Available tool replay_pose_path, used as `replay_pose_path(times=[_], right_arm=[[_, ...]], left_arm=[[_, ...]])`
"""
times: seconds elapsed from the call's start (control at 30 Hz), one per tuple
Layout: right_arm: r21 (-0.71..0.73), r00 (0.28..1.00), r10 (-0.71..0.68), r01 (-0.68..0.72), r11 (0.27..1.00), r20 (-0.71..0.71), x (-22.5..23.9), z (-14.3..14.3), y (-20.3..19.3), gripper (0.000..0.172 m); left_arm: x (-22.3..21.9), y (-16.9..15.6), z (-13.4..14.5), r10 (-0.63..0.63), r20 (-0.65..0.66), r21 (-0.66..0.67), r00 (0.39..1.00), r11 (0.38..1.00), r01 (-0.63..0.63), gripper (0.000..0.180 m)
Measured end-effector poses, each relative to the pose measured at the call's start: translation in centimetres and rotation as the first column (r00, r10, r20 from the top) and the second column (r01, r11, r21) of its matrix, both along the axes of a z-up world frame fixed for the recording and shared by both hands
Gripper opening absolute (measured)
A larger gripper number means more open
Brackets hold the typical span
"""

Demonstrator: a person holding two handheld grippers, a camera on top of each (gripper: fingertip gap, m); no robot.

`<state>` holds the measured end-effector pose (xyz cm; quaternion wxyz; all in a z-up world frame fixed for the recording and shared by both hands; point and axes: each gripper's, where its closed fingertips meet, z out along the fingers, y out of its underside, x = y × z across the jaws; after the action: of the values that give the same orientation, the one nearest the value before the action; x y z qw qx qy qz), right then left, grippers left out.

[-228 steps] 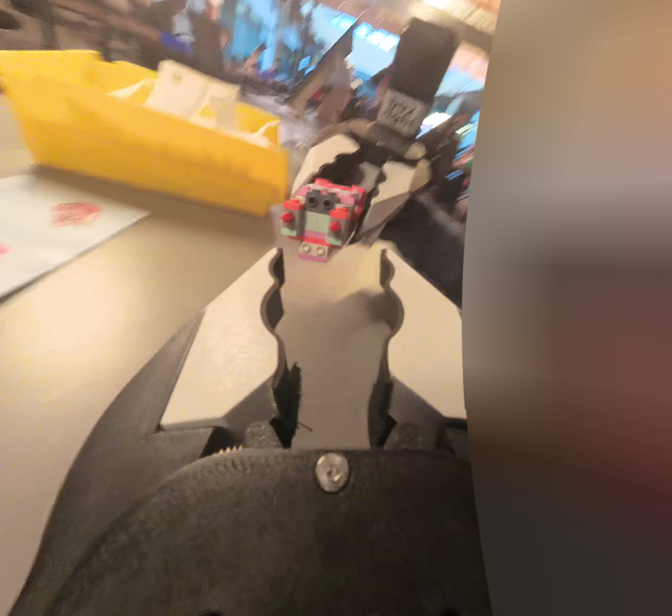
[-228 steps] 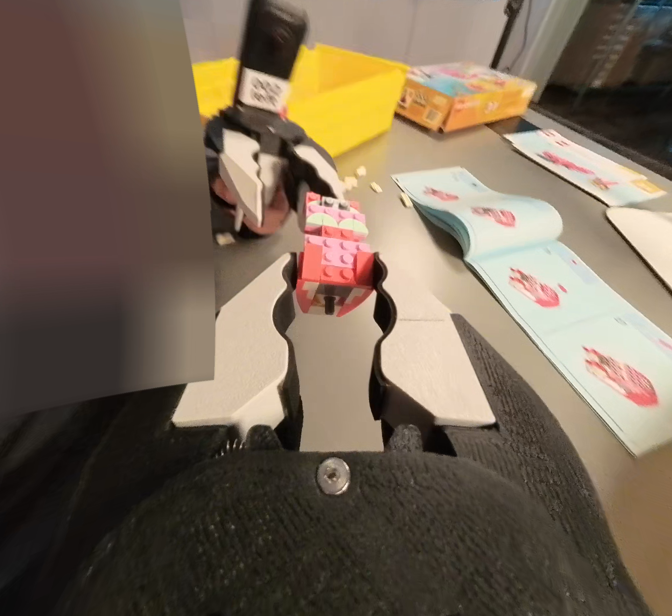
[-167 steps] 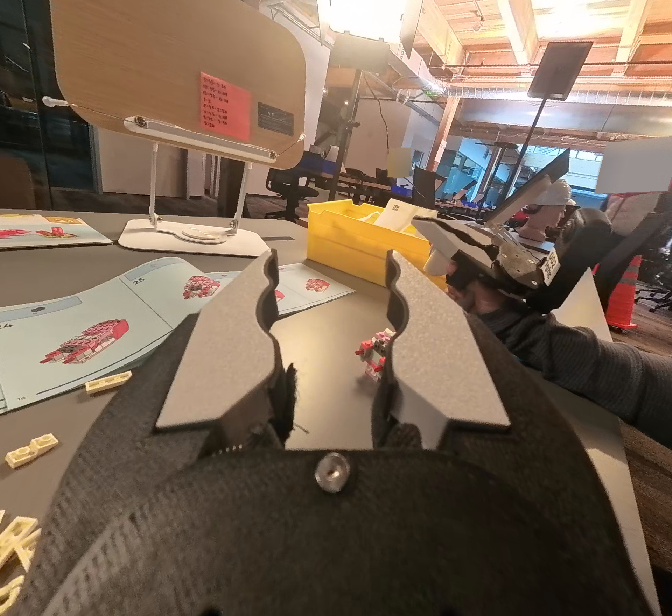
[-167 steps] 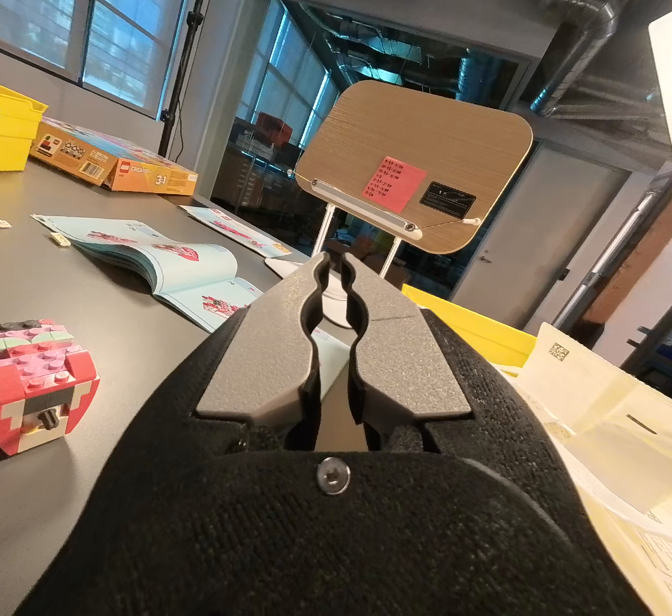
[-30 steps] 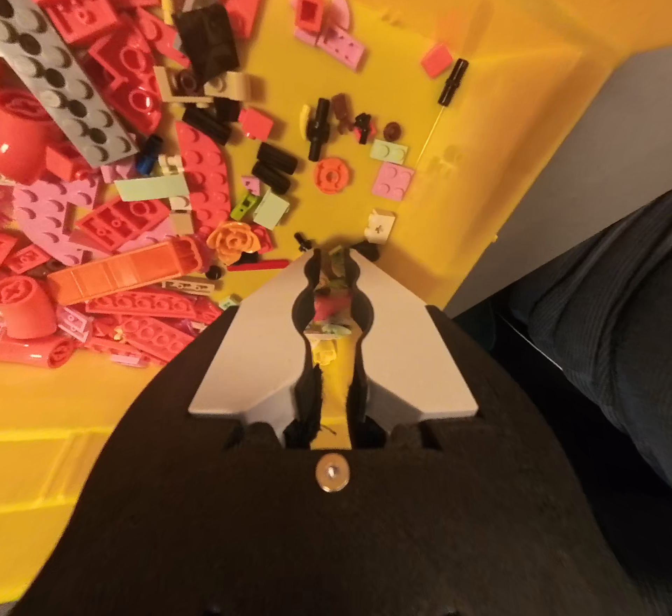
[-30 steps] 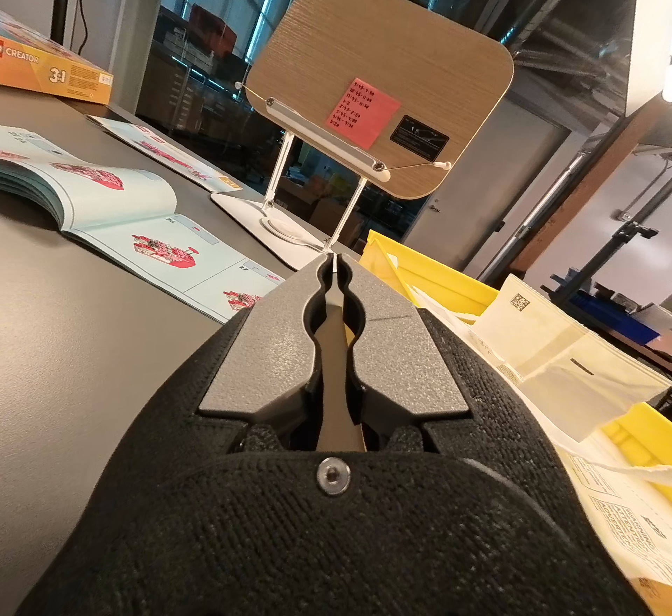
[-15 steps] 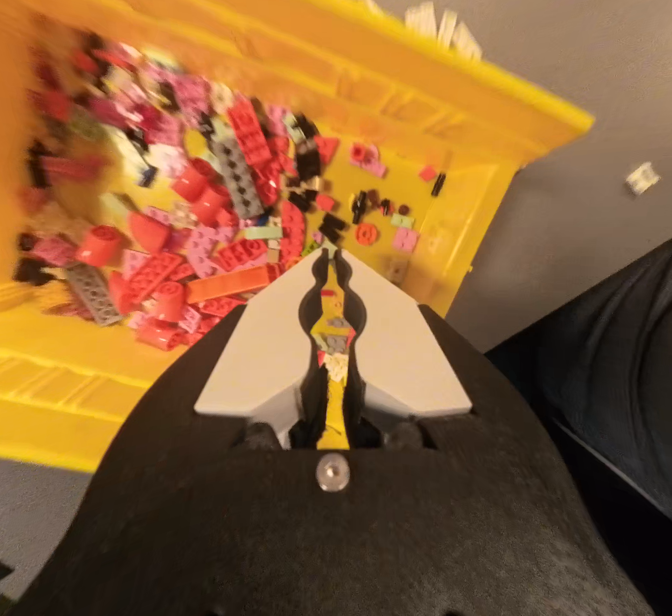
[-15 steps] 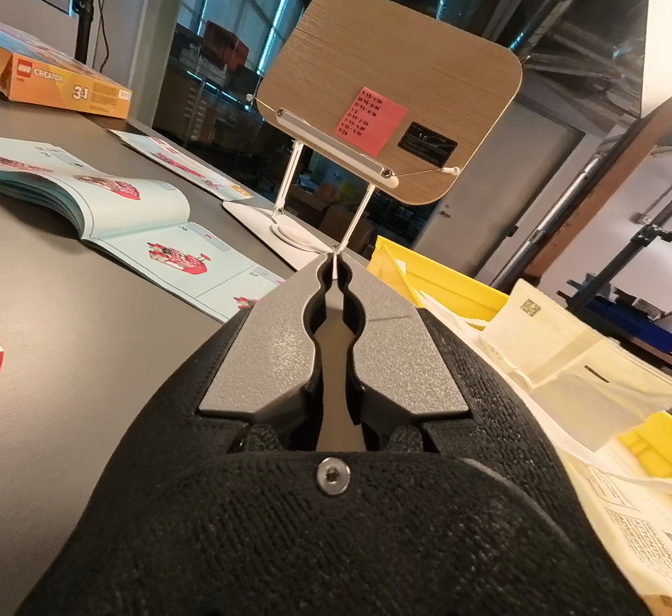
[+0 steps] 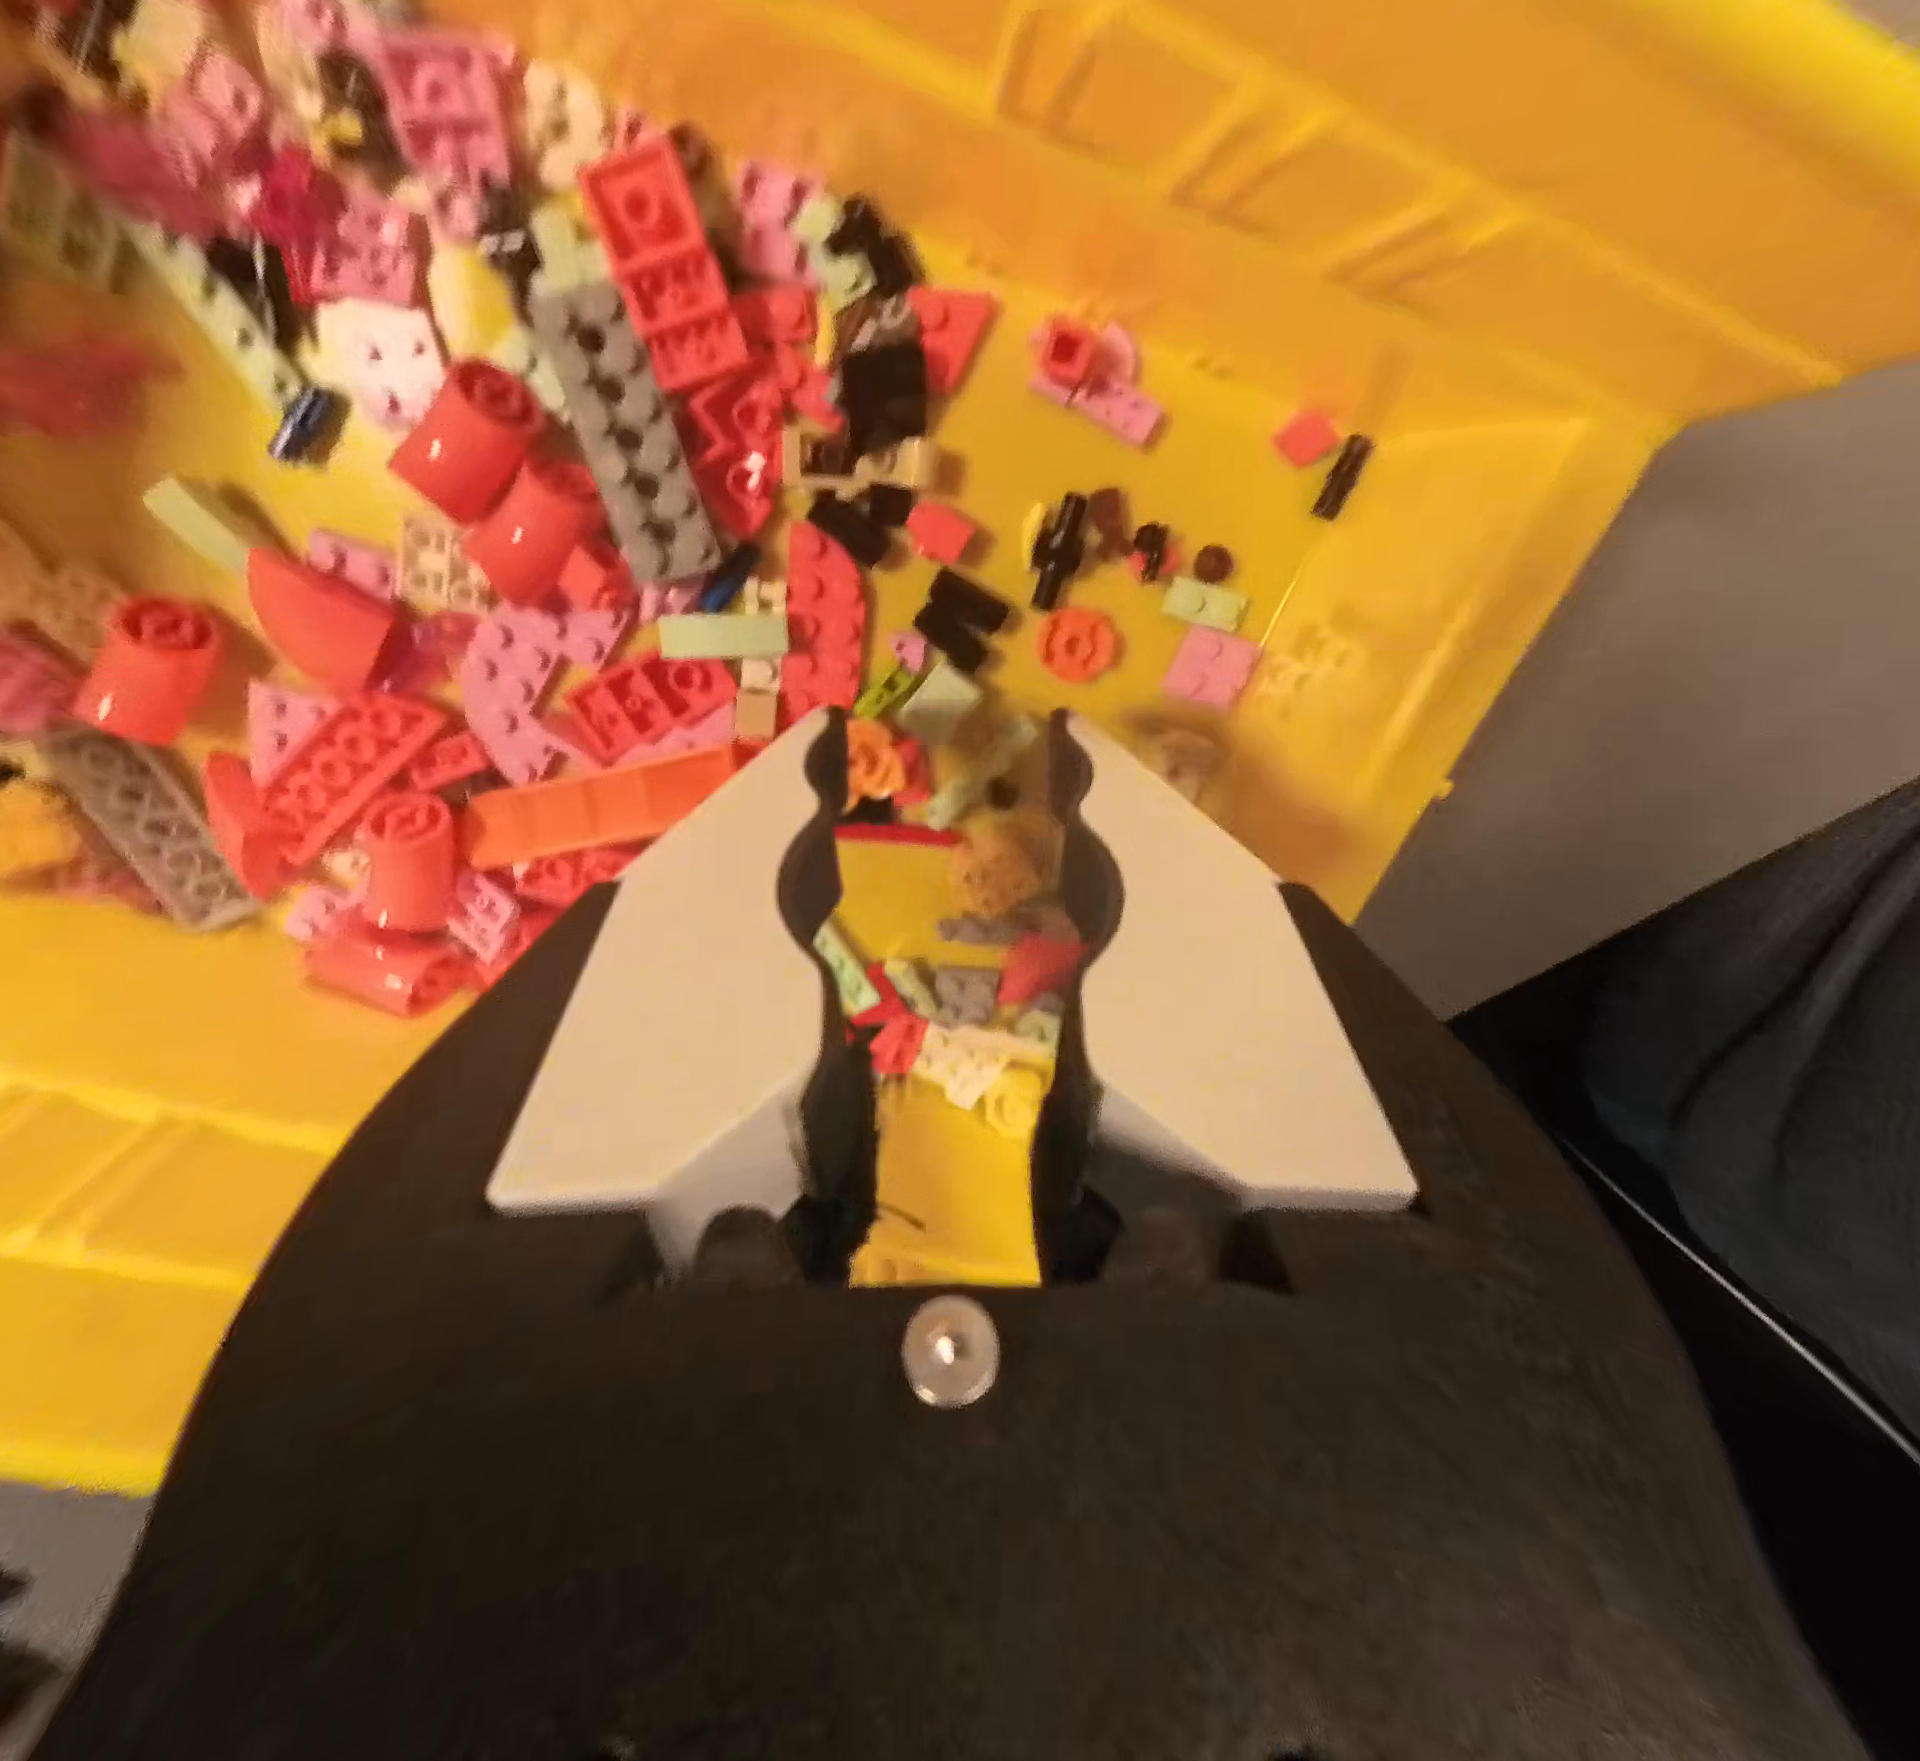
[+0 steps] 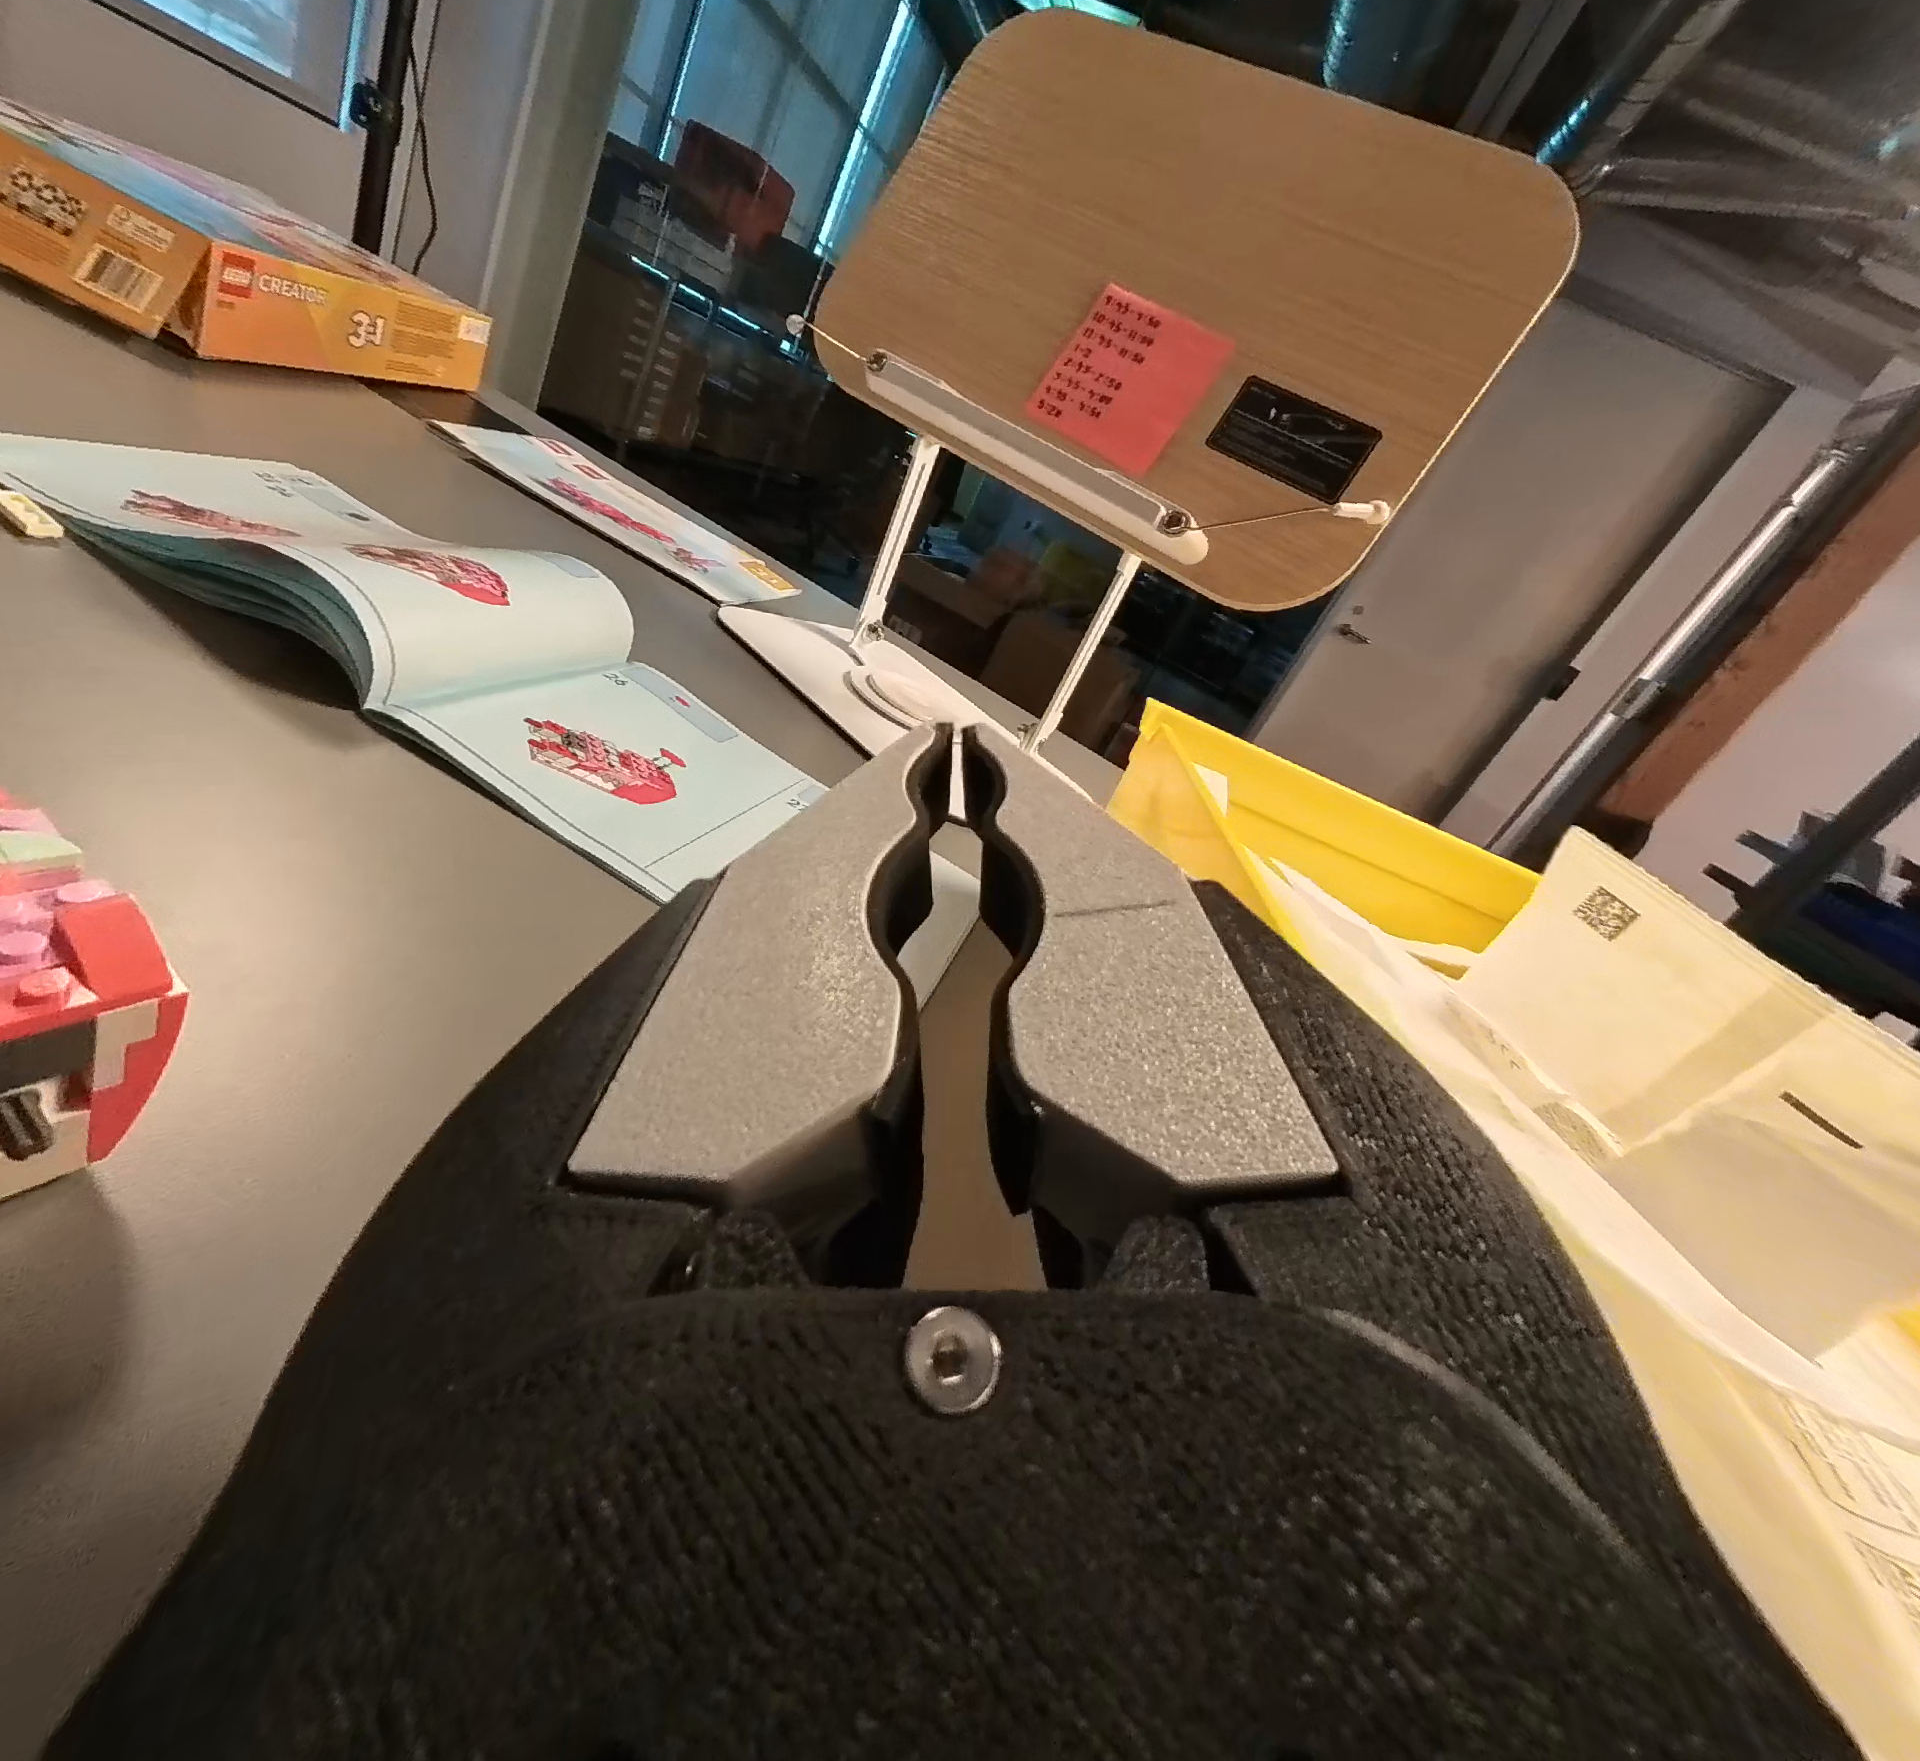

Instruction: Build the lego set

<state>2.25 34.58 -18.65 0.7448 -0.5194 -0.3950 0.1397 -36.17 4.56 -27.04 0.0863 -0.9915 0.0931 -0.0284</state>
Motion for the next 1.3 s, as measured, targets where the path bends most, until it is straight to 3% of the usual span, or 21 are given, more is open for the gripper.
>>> replay_pose_path(times=[0.1,0.2,0.27,0.43,0.57,0.87,1.0,1.17,1.3], right_arm=[[-0.004,1.000,-0.003,0.004,1.000,0.000,0.0,-0.1,0.1,0.000],[-0.007,1.000,-0.017,0.017,1.000,-0.002,0.2,-0.1,0.3,0.000],[-0.012,0.999,-0.032,0.032,0.999,-0.004,0.4,-0.2,0.6,0.000],[-0.010,0.997,-0.081,0.081,0.997,-0.007,1.0,-0.1,1.3,0.000],[-0.006,0.993,-0.116,0.116,0.993,-0.001,1.3,-0.2,1.8,0.000],[-0.001,0.989,-0.149,0.149,0.989,0.010,1.6,-0.3,2.1,0.000],[0.001,0.989,-0.148,0.148,0.989,0.015,1.5,-0.3,2.1,0.000],[0.002,0.990,-0.142,0.142,0.990,0.019,1.4,-0.4,2.1,0.000],[0.002,0.990,-0.137,0.137,0.991,0.018,1.3,-0.4,2.0,0.000]], left_arm=[[2.8,0.7,0.3,-0.132,0.103,0.070,0.986,0.990,0.125,0.026],[3.5,0.6,-0.2,-0.258,0.065,0.083,0.964,0.964,0.253,0.021],[3.6,0.5,-0.5,-0.302,0.059,0.077,0.952,0.952,0.297,0.017],[5.5,0.0,-0.5,-0.389,0.210,0.106,0.897,0.921,0.374,0.015],[5.2,-0.4,-1.9,-0.481,0.174,0.084,0.859,0.876,0.474,0.018],[5.9,0.7,-2.2,-0.517,0.169,0.096,0.839,0.856,0.508,0.021],[6.0,1.1,-2.0,-0.546,0.146,0.124,0.825,0.838,0.532,0.001],[5.0,1.9,-2.0,-0.526,0.089,0.144,0.846,0.847,0.512,0.000],[5.8,1.4,-2.0,-0.534,0.172,0.141,0.828,0.845,0.515,0.018]])
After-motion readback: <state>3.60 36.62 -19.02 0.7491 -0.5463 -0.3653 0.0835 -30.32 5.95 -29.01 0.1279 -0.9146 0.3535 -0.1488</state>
